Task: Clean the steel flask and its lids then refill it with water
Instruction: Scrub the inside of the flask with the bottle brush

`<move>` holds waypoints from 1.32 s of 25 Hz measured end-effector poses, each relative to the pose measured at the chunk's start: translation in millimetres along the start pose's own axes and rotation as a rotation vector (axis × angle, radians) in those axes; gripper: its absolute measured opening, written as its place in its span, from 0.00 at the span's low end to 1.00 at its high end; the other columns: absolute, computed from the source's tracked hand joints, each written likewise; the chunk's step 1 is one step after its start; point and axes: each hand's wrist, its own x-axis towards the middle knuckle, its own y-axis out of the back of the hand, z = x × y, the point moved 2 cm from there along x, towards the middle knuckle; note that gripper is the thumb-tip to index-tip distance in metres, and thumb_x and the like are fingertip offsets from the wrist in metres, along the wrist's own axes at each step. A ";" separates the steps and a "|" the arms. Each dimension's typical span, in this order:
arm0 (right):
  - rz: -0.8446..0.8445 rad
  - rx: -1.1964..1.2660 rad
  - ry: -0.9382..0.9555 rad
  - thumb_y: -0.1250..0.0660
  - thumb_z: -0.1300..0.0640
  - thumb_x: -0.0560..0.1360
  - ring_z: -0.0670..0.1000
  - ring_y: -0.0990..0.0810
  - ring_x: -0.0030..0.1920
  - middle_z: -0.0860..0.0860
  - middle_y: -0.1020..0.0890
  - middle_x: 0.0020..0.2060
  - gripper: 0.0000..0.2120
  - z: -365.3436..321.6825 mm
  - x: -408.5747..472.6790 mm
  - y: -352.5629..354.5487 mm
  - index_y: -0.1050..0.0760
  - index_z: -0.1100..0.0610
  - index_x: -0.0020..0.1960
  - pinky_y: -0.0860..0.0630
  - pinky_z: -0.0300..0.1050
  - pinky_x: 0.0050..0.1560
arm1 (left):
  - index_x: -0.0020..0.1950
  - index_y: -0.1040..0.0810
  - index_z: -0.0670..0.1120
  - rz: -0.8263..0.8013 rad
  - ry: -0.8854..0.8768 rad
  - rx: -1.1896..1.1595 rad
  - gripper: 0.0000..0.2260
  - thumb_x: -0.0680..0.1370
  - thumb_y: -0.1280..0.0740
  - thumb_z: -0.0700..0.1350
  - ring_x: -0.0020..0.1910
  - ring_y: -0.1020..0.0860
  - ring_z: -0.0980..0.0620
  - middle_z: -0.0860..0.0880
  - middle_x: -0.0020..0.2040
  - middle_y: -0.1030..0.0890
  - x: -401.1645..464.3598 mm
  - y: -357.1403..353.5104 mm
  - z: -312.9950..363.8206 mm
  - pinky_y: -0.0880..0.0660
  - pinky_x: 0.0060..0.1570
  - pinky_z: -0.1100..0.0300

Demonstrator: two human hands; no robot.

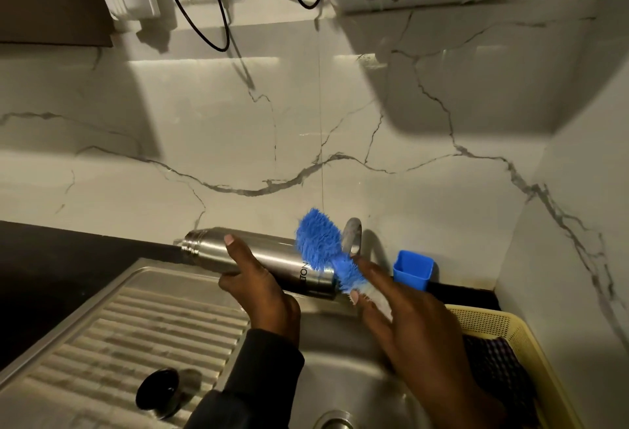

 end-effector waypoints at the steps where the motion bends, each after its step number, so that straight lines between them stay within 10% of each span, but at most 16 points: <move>1: -0.082 0.104 -0.072 0.35 0.44 0.77 0.36 0.23 0.40 0.36 0.20 0.45 0.20 3.7 1.8 0.3 0.34 0.31 0.66 0.28 0.31 0.38 | 0.65 0.34 0.47 -0.023 -0.007 0.000 0.25 0.78 0.35 0.63 0.54 0.19 0.48 0.45 0.59 0.22 2.4 1.4 1.0 0.21 0.58 0.48; 9: -0.245 0.472 -0.261 0.34 0.44 0.75 0.36 0.25 0.24 0.39 0.22 0.28 0.12 17.2 11.8 5.8 0.33 0.27 0.51 0.33 0.29 0.27 | 0.69 0.28 0.49 -0.190 0.206 -0.103 0.28 0.78 0.39 0.66 0.57 0.18 0.43 0.41 0.59 0.18 -1.4 6.7 -7.7 0.20 0.52 0.49; 16: -0.192 0.793 -0.403 0.34 0.47 0.73 0.54 0.25 0.28 0.49 0.18 0.33 0.15 7.0 -10.3 -5.8 0.29 0.39 0.59 0.26 0.49 0.29 | 0.71 0.26 0.54 -0.151 0.241 -0.255 0.26 0.79 0.42 0.66 0.56 0.18 0.46 0.46 0.64 0.20 -0.3 4.8 -19.9 0.20 0.51 0.51; 19: -0.230 0.916 -0.410 0.32 0.45 0.72 0.49 0.29 0.22 0.48 0.22 0.27 0.17 3.5 -16.4 -12.0 0.27 0.37 0.60 0.32 0.43 0.20 | 0.73 0.28 0.54 -0.123 0.196 -0.379 0.25 0.82 0.46 0.64 0.56 0.19 0.46 0.45 0.67 0.21 3.3 0.1 -21.5 0.20 0.53 0.49; 24: -0.188 0.650 -0.427 0.27 0.59 0.71 0.32 0.23 0.46 0.29 0.23 0.40 0.21 32.7 -34.2 -12.6 0.30 0.34 0.51 0.30 0.29 0.49 | 0.74 0.34 0.48 0.047 0.072 -0.296 0.29 0.79 0.40 0.65 0.52 0.20 0.49 0.46 0.63 0.21 11.0 3.7 1.7 0.24 0.63 0.47; 27: -0.099 0.688 -0.479 0.27 0.63 0.70 0.34 0.20 0.39 0.30 0.18 0.38 0.21 34.8 -36.6 -10.1 0.27 0.38 0.49 0.25 0.35 0.44 | 0.73 0.36 0.46 -0.038 -0.063 -0.098 0.33 0.75 0.32 0.62 0.54 0.19 0.46 0.44 0.60 0.21 7.0 17.0 11.0 0.21 0.55 0.46; 30: -0.087 0.683 -0.367 0.30 0.57 0.72 0.43 0.23 0.27 0.39 0.17 0.31 0.16 24.1 -27.7 -4.0 0.27 0.40 0.54 0.27 0.32 0.28 | 0.71 0.33 0.44 -0.142 -0.094 -0.015 0.35 0.71 0.32 0.62 0.55 0.20 0.43 0.43 0.56 0.22 -5.4 19.1 2.7 0.20 0.50 0.48; 33: -0.132 0.565 -0.167 0.35 0.38 0.72 0.37 0.19 0.36 0.40 0.17 0.40 0.16 12.7 -16.6 3.9 0.29 0.30 0.59 0.26 0.30 0.34 | 0.70 0.31 0.51 -0.261 -0.086 0.053 0.30 0.72 0.29 0.61 0.61 0.21 0.38 0.45 0.59 0.21 -9.2 19.3 -4.9 0.22 0.59 0.40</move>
